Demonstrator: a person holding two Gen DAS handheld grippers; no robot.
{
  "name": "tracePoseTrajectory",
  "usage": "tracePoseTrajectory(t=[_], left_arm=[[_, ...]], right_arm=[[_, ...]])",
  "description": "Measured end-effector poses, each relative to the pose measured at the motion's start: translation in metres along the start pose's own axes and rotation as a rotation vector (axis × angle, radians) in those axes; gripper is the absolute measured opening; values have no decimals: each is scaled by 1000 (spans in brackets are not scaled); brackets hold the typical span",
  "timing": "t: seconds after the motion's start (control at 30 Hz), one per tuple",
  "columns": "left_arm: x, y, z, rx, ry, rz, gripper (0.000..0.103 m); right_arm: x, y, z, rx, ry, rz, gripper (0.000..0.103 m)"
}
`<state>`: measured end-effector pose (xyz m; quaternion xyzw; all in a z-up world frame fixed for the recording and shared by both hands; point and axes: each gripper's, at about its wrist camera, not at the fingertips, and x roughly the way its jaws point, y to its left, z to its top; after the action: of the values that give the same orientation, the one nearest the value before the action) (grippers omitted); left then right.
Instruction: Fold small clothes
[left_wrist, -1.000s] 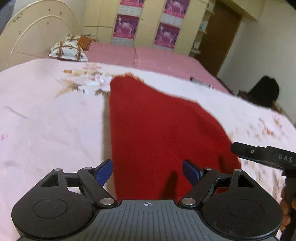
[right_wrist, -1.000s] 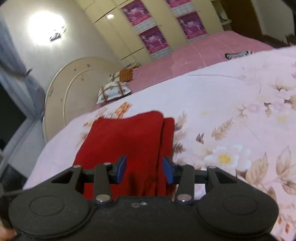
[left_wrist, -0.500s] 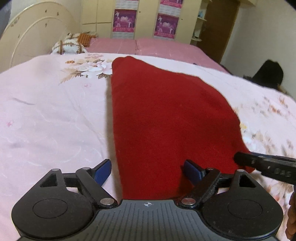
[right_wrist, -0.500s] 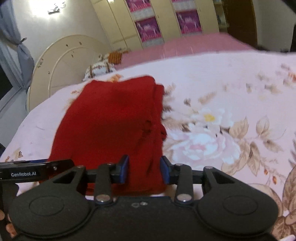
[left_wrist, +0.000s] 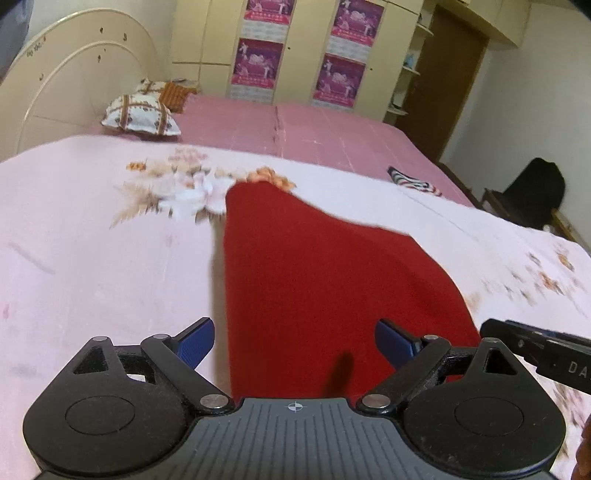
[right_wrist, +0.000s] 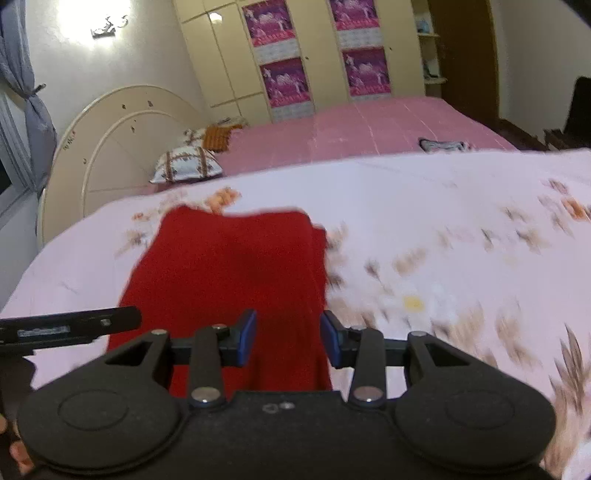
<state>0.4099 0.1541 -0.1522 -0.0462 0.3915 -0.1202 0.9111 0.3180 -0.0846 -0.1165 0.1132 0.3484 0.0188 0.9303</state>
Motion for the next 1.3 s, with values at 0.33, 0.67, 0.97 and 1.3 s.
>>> tracePoseTrajectory(t=[0.33,0.67,0.97,1.3], left_arm=[[88,10,20,-92,81,63,103],[47,-8,12,-6,90,97,103],[-58,-50,-47,261,73,246,103],[-186,-66,-79,234,1,109,103]], right_arm=[[111,3,32,-107,93,-5,35],[62,-7,28,1,46,74,43],[-49,-2,-34,17,26,40,54],[-165,11,-98,19,24,18,65]])
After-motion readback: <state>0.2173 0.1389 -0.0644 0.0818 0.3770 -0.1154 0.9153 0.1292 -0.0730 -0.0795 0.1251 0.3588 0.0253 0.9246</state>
